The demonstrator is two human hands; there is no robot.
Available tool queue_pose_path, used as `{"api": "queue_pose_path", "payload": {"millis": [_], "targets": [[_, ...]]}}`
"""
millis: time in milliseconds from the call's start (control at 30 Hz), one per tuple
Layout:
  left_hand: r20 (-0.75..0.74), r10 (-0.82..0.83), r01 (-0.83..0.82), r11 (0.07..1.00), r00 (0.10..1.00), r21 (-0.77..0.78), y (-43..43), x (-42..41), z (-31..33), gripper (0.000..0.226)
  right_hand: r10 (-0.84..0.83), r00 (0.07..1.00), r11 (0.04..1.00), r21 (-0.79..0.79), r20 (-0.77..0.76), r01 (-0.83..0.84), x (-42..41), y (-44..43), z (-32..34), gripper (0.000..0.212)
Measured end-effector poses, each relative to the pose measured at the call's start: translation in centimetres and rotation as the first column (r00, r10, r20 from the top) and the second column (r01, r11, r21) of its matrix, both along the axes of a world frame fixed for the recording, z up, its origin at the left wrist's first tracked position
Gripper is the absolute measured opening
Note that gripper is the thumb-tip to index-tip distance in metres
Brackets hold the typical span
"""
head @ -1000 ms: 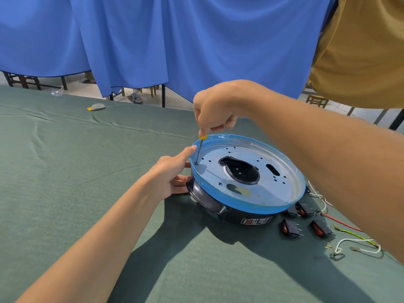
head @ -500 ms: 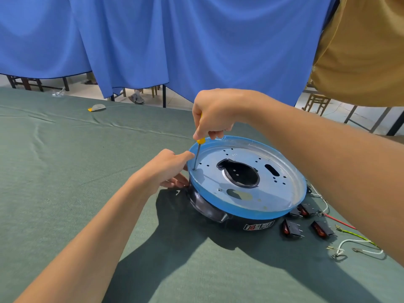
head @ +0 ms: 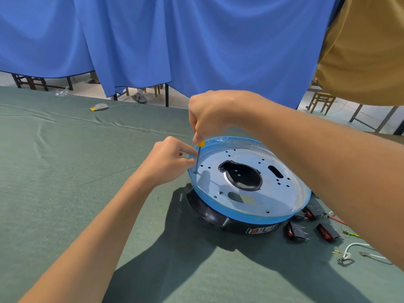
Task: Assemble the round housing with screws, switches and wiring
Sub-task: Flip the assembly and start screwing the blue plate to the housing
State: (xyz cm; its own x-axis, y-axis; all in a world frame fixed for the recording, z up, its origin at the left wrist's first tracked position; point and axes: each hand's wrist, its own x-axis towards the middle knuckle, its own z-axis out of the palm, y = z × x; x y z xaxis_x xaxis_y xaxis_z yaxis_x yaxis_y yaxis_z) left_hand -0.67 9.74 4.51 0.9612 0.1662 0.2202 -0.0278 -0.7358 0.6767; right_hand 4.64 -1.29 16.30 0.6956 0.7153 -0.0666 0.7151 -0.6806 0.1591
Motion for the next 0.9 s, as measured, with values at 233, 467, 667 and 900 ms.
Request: {"api": "queue_pose_path", "payload": {"millis": [233, 467, 667, 900], "targets": [[0.124, 0.052, -0.043, 0.996, 0.991, -0.075, -0.6, 0.1, -0.5, 0.013, -0.016, 0.996, 0.997, -0.079, 0.092, 0.023, -1.2, 1.6, 0.0, 0.018], [0.207, 0.113, -0.069, 0.976, 0.972, -0.207, -1.2, 0.4, -1.1, 0.006, -0.134, 0.989, 0.990, -0.039, -0.059, 0.132, -0.4, 1.7, -0.1, 0.025], [0.225, 0.100, -0.053, 0.977, 0.969, -0.205, -1.1, 0.8, -1.3, 0.012, 0.108, 0.994, 0.988, -0.116, 0.023, -0.105, -0.7, 0.5, 1.0, 0.009], [0.233, 0.006, 0.028, 0.989, 0.972, -0.143, -0.8, 0.9, -1.3, 0.011, -0.074, 0.992, 0.996, -0.051, -0.099, 0.069, 0.1, 1.2, 0.0, 0.015]]}}
